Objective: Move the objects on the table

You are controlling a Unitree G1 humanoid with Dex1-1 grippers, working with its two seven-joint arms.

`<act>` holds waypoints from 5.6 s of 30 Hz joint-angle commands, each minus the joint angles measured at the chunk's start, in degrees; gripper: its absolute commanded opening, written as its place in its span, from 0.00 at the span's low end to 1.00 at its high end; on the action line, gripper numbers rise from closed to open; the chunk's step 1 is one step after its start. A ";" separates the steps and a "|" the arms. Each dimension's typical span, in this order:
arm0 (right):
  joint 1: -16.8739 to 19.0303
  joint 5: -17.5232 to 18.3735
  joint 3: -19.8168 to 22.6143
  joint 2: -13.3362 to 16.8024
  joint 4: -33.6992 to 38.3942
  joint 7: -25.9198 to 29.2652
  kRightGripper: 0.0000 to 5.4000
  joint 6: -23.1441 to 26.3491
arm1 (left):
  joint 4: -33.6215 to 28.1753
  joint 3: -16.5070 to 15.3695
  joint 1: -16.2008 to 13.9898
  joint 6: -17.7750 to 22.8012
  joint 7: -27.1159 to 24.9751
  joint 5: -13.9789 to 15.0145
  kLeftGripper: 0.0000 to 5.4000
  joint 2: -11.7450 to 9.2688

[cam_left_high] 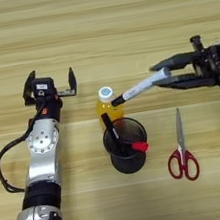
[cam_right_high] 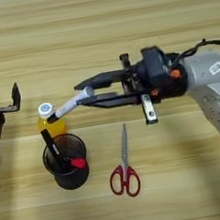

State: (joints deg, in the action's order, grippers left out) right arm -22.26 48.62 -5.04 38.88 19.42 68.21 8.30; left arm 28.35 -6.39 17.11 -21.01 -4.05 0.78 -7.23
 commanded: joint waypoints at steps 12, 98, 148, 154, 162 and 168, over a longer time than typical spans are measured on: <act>1.71 11.11 13.57 -10.20 -4.61 -11.94 0.14 9.06 | -2.29 0.13 0.06 -1.96 -1.69 1.97 1.00 -0.21; 27.81 -32.76 5.10 -30.79 -22.72 -38.53 0.43 -16.62 | 0.60 0.02 1.29 -3.48 -2.21 2.08 1.00 -0.23; 1.75 -33.73 -11.69 -25.58 -13.69 -27.83 1.00 9.01 | 2.29 0.93 2.11 -4.59 -1.12 1.40 1.00 1.04; 1.19 -35.71 -13.33 -25.31 -15.42 -26.84 0.90 8.79 | 2.29 0.99 2.08 -4.62 -1.07 1.48 1.00 1.02; 1.31 -37.58 -14.47 -26.04 -16.87 -26.62 0.73 7.44 | 2.13 1.05 2.07 -4.55 -1.03 1.49 1.00 1.05; 1.75 -38.29 -15.46 -27.25 -17.53 -26.48 0.61 6.39 | 2.03 1.07 2.00 -4.54 -1.00 1.49 1.00 1.07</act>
State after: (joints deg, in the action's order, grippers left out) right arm -20.12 10.97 -19.95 12.04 2.24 41.67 15.46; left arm 30.33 -5.47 18.65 -25.42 -5.27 2.58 -6.26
